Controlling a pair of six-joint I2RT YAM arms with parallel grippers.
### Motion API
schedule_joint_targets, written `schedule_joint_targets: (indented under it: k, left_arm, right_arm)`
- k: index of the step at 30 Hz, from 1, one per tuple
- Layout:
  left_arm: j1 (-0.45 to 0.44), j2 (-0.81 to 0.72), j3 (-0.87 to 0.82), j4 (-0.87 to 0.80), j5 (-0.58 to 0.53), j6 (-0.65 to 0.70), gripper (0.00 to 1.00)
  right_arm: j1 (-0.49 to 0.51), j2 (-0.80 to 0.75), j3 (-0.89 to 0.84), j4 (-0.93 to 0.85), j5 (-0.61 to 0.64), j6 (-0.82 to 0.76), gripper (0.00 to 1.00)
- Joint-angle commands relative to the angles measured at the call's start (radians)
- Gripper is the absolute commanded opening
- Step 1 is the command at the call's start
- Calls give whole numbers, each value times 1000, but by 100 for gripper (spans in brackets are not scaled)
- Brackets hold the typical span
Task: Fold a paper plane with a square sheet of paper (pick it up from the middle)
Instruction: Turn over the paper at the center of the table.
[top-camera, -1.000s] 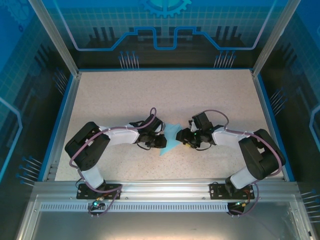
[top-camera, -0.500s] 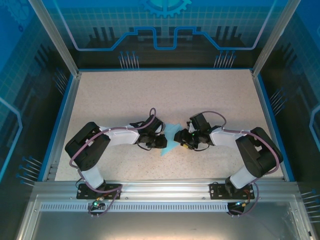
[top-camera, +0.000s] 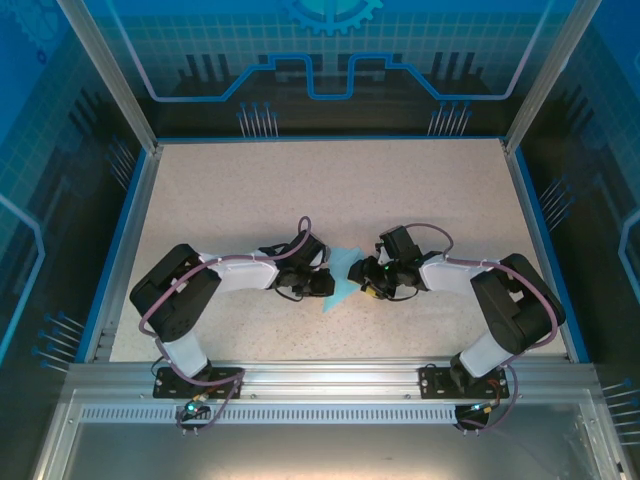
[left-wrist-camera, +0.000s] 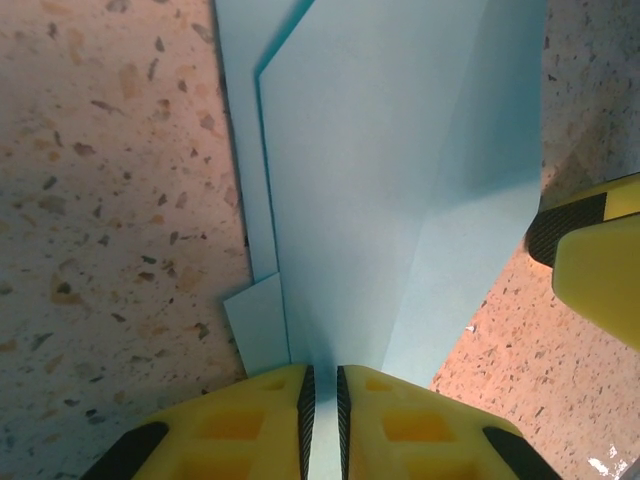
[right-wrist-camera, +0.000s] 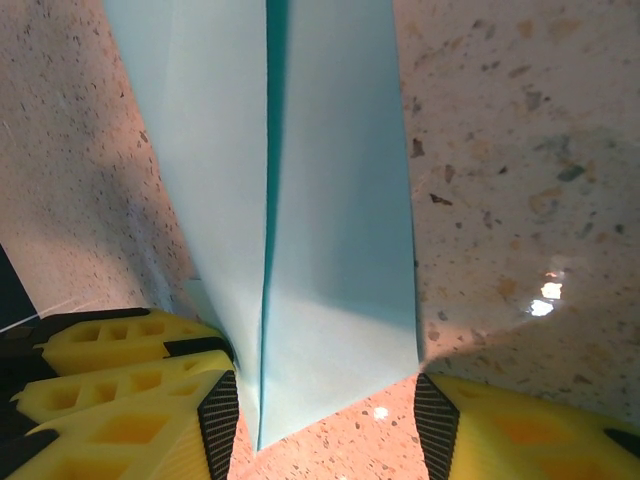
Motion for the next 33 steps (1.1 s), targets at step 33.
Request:
schedule_joint_targets:
  k: [33]
  left_arm:
    - [-10,1,-66,99,108,-74,20]
  right_arm:
    - [-8,123,23,247,-122,-184,39]
